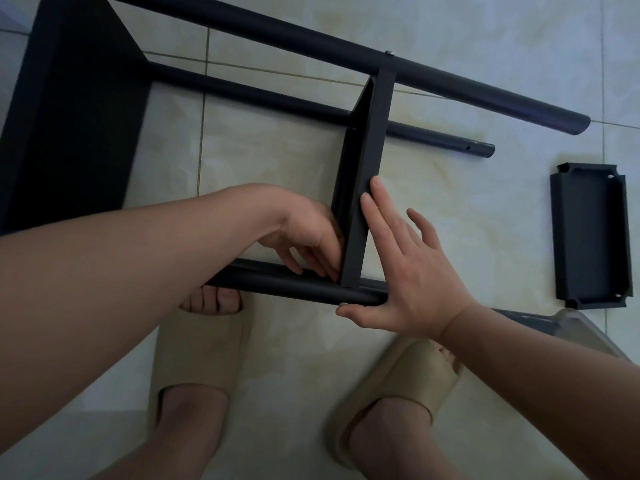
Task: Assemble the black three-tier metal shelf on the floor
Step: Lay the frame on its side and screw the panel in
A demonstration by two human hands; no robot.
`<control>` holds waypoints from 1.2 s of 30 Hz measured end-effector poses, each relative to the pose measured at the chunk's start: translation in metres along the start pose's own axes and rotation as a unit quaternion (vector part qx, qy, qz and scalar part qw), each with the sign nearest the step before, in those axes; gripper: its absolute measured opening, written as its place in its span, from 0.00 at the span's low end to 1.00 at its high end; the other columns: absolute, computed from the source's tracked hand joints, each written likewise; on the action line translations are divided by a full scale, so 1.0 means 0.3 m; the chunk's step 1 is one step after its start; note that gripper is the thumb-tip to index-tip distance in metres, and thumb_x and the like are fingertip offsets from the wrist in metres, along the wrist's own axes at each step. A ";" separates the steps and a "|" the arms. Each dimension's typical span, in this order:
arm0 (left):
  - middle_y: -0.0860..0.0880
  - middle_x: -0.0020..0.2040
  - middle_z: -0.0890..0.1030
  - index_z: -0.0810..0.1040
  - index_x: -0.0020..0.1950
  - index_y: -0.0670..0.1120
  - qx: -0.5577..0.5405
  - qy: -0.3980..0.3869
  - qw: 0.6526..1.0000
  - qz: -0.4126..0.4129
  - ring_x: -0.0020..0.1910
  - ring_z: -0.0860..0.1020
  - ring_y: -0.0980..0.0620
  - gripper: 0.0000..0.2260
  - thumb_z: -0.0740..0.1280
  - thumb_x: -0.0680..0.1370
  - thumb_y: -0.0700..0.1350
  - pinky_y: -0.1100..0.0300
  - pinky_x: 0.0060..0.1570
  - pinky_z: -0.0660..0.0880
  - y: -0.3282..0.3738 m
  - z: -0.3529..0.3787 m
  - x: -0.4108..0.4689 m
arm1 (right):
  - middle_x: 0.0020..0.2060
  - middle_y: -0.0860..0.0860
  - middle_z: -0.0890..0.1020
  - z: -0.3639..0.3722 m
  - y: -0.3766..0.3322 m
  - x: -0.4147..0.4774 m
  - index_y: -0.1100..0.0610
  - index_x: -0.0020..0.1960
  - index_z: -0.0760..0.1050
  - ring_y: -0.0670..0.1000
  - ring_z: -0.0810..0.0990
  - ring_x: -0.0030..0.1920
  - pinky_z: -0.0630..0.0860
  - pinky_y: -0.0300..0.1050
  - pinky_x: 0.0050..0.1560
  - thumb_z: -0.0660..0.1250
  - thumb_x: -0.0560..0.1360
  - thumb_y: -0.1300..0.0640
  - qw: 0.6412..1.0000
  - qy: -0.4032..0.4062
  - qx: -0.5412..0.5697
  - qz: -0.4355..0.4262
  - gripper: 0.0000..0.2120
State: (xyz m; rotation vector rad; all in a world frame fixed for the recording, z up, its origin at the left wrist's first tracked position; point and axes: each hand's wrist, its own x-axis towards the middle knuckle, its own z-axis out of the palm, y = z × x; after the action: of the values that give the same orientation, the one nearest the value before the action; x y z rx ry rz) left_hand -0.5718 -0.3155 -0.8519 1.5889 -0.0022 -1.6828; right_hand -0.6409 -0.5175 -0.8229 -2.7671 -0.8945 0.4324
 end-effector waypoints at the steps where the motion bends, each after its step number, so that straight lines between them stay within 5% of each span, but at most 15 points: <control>1: 0.51 0.46 0.87 0.84 0.47 0.50 0.007 -0.002 1.000 -0.003 0.51 0.84 0.55 0.04 0.74 0.74 0.41 0.49 0.62 0.76 0.006 -0.002 0.000 | 0.83 0.56 0.46 0.000 0.000 0.000 0.61 0.83 0.47 0.53 0.54 0.82 0.56 0.64 0.77 0.63 0.67 0.24 1.000 0.002 -0.002 0.000 0.60; 11: 0.54 0.49 0.87 0.83 0.50 0.52 0.051 -0.033 0.997 -0.043 0.58 0.82 0.55 0.05 0.73 0.75 0.45 0.37 0.70 0.64 0.026 -0.015 -0.004 | 0.82 0.58 0.47 0.010 0.005 0.001 0.62 0.82 0.49 0.56 0.52 0.82 0.52 0.67 0.77 0.61 0.69 0.24 0.999 0.018 -0.032 -0.011 0.58; 36: 0.54 0.51 0.87 0.87 0.44 0.53 0.027 -0.058 0.997 -0.035 0.57 0.82 0.56 0.07 0.70 0.77 0.43 0.42 0.70 0.67 0.005 -0.016 0.003 | 0.82 0.58 0.53 0.010 0.005 0.002 0.64 0.81 0.54 0.56 0.51 0.82 0.51 0.68 0.78 0.61 0.72 0.27 0.997 0.036 -0.050 -0.050 0.53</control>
State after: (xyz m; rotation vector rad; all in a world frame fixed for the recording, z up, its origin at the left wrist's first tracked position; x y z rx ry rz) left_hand -0.5667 -0.3145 -0.8529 1.5446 -0.0528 -1.8407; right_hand -0.6407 -0.5179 -0.8263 -2.7908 -1.0573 0.2759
